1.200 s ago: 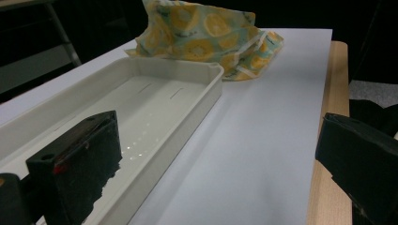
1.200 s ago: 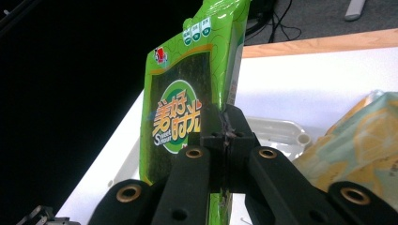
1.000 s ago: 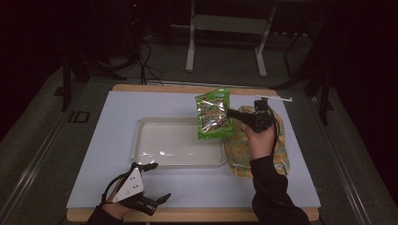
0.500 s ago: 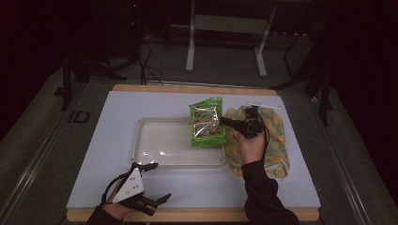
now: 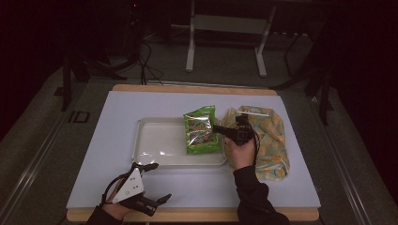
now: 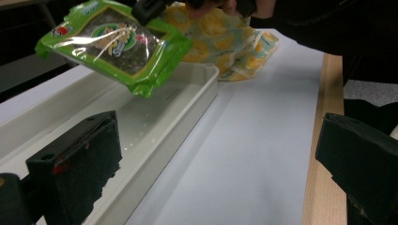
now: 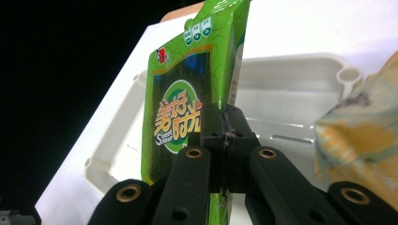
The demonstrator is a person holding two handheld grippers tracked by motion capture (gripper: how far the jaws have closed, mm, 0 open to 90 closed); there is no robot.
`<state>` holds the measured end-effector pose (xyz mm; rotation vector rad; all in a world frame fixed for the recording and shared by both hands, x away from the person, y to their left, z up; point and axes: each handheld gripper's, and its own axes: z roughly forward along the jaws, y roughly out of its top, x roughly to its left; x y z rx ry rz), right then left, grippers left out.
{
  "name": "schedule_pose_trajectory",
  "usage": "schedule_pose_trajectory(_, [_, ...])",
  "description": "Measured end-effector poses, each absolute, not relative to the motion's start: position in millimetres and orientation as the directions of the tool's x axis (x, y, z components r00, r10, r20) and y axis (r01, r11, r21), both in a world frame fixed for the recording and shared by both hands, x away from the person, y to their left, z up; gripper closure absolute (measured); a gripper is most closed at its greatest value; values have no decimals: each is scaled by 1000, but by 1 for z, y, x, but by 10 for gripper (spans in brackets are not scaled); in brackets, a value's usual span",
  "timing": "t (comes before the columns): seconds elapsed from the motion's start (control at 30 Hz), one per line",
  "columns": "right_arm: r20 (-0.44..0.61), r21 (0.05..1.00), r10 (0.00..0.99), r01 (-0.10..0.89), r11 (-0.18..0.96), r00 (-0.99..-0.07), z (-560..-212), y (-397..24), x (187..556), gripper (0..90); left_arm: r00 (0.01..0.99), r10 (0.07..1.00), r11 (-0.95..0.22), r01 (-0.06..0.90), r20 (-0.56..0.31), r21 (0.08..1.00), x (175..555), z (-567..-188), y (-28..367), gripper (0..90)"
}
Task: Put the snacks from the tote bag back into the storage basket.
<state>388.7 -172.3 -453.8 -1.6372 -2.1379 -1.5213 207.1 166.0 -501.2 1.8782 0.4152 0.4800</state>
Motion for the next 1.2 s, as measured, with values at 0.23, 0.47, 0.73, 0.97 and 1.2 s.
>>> schedule_pose_trajectory(0.23, [551, 637, 717, 770, -30, -428, -472, -165, 388, 892, 861, 493, -338, 56, 126, 940, 207, -501, 166, 11])
schedule_pose_trajectory(0.47, [579, 604, 714, 795, -51, -393, -489, -165, 388, 892, 862, 491, -341, 55, 128, 939, 207, -501, 166, 11])
schedule_pose_trajectory(0.73, [584, 588, 721, 807, -58, -373, -500, -165, 382, 891, 863, 489, -342, 55, 127, 938, 207, -502, 165, 11])
schedule_pose_trajectory(0.97, [595, 564, 721, 824, -62, -354, -508, -166, 378, 891, 863, 489, -343, 55, 129, 938, 207, -502, 165, 11])
schedule_pose_trajectory(1.2, [591, 545, 731, 837, -51, -341, -514, -166, 376, 890, 862, 489, -343, 53, 130, 938, 207, -501, 165, 11])
